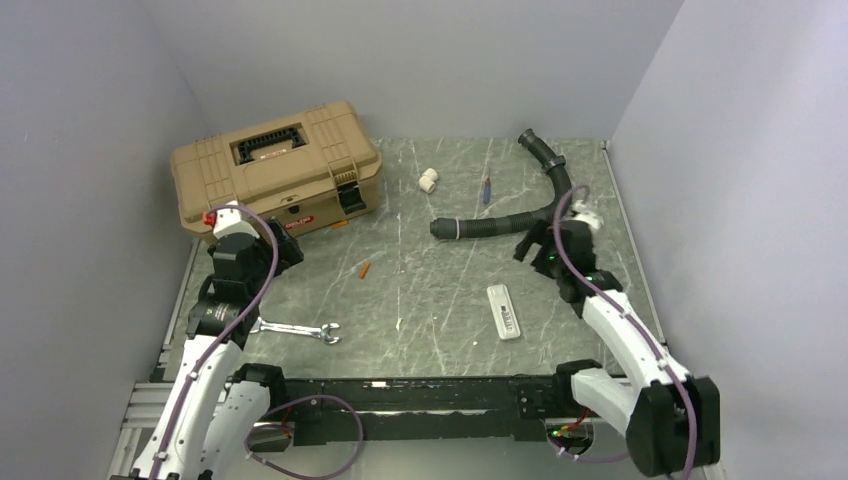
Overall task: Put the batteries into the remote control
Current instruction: Pick up the remote control from the center of the board.
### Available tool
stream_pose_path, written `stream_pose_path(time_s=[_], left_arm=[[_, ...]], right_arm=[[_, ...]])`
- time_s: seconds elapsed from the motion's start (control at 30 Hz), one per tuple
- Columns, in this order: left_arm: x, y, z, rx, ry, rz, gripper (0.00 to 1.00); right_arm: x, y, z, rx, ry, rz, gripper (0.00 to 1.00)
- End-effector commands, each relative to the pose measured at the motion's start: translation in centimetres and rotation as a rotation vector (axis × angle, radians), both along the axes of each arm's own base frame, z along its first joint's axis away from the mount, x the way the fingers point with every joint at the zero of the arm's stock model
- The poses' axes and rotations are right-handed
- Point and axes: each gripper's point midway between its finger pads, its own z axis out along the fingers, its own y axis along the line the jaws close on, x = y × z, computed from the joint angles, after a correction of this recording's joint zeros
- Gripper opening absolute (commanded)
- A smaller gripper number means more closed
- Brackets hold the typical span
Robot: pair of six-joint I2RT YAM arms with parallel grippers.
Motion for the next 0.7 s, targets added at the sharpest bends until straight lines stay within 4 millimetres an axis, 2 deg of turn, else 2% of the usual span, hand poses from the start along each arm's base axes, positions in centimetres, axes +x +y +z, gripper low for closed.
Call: stream_pose_path(time_s=[0.0, 0.07, 0.13, 0.37, 0.5, 0.67], left_arm=[[0.6, -3.6, 1.2, -0.028, -0.060, -0.229, 0.99], [0.6, -4.5, 1.1, -0.047, -0.065, -0.273, 0.99], [0.5, -4.9, 1.2, -0.051, -0.068, -0.297, 0.99], [0.5, -5.5, 1.5, -0.049, -0.089, -0.340, 0.99], [0.7, -6.6, 1.8, -0.077, -0.110, -0.389, 0.99], [0.6, -6.7, 1.7, -0.079, -0.113, -0.395, 0.99]], right_arm=[[-1.5, 4.3, -1.3, -0.101, 0.127, 0.109, 1.00], [-2.3, 6.3, -1.9, -0.095, 0.155, 0.164, 1.00], [-3.5, 7.2, -2.7, -0.094, 0.186, 0.191, 1.00], [-6.9, 7.4, -5.8, -0.132, 0.321, 0.237, 1.00], [-7.9, 8.3, -6.6, -0.121, 0.380, 0.256, 1.00], [-8.9, 9.3, -7.0, -0.130, 0.401, 0.270, 0.99]])
